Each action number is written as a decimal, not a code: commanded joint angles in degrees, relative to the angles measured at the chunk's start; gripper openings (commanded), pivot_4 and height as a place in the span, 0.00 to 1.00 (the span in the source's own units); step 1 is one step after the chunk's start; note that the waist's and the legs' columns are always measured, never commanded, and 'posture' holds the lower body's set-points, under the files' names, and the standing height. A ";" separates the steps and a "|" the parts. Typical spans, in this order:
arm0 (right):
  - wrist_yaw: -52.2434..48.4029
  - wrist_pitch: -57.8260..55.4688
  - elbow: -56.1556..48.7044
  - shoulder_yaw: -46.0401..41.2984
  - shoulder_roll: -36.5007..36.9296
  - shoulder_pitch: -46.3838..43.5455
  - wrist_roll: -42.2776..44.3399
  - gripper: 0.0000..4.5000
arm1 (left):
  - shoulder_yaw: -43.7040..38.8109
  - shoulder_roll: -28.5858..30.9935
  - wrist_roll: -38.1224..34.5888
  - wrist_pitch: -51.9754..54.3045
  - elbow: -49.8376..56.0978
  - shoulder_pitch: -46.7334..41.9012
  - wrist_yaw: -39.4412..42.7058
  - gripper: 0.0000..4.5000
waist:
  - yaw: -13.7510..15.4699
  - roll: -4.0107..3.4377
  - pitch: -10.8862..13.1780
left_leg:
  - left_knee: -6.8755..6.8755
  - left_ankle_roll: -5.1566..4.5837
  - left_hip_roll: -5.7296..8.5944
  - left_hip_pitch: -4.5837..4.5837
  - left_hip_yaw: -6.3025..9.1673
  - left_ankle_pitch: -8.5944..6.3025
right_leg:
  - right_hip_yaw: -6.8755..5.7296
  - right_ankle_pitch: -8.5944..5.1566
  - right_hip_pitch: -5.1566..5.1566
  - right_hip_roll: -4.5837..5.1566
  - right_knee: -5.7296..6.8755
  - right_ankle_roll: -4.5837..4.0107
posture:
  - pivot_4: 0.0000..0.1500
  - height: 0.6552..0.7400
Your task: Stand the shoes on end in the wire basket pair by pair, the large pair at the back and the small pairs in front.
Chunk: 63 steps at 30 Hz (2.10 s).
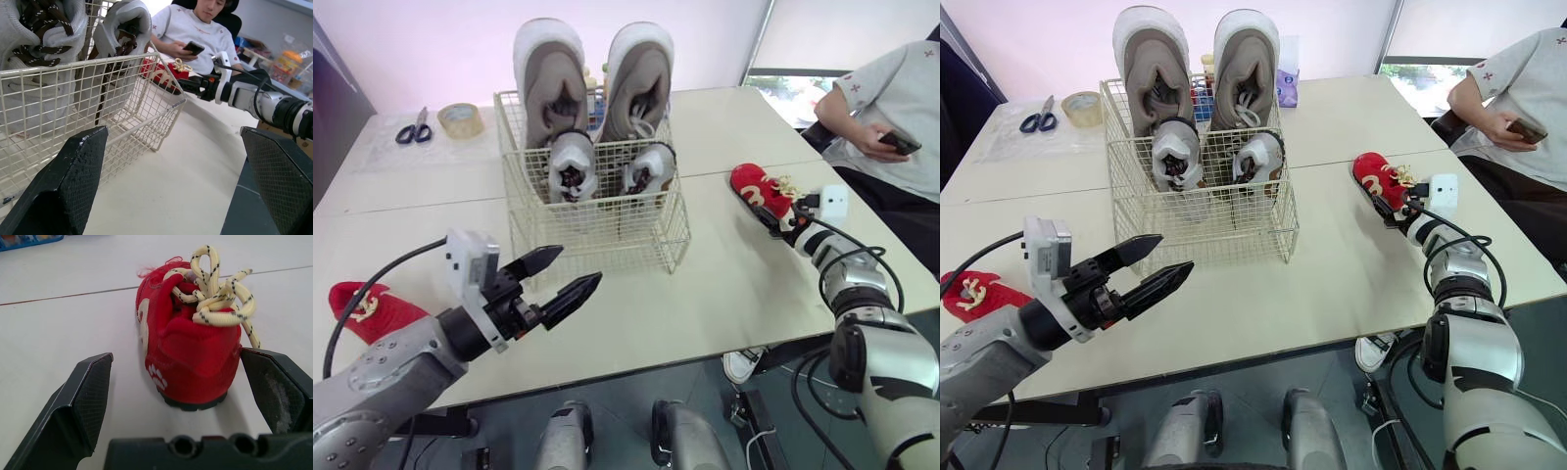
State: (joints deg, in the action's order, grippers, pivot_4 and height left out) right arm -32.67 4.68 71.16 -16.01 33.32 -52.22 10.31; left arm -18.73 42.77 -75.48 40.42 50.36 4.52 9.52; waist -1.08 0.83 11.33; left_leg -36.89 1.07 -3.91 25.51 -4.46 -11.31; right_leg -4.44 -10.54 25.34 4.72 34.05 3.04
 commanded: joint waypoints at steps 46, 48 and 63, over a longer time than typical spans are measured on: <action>-21.04 -7.74 -58.06 8.90 -5.16 -21.65 16.48 0.08 | -7.70 12.40 -25.84 10.15 -47.18 -57.00 8.18 1.00 | 0.43 -0.39 0.30 | 0.65 -0.02 0.03 -0.12 -0.09 0.21 | 0.04 0.17 0.19 -0.02 0.21 0.24 | 1.00 1.00; -21.03 -8.46 -60.10 9.40 -6.28 -20.79 17.04 0.08 | -7.68 11.77 -27.65 10.51 -46.27 -57.99 6.43 1.00 | 0.53 -0.38 0.30 | 0.65 -0.01 0.03 -0.12 -0.07 0.22 | 0.04 0.16 0.19 -0.03 0.25 0.25 | 1.00 1.00; -27.89 -0.59 -62.17 17.13 -7.89 -16.63 10.47 0.08 | -5.63 8.01 -29.42 9.80 -41.45 -58.67 0.50 1.00 | 0.45 -0.37 0.30 | 0.56 0.18 0.04 -0.19 -0.01 0.35 | 0.04 0.18 0.17 -0.03 0.43 0.19 | 1.00 1.00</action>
State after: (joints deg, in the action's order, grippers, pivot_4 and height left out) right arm -59.59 2.22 10.45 0.29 25.75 -67.93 21.24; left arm -23.99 50.51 -103.56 50.68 6.28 -53.58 10.17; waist -0.63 0.46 11.63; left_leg -36.33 1.25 -3.88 25.32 -4.48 -10.96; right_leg -4.40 -10.35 25.51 4.69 34.48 3.23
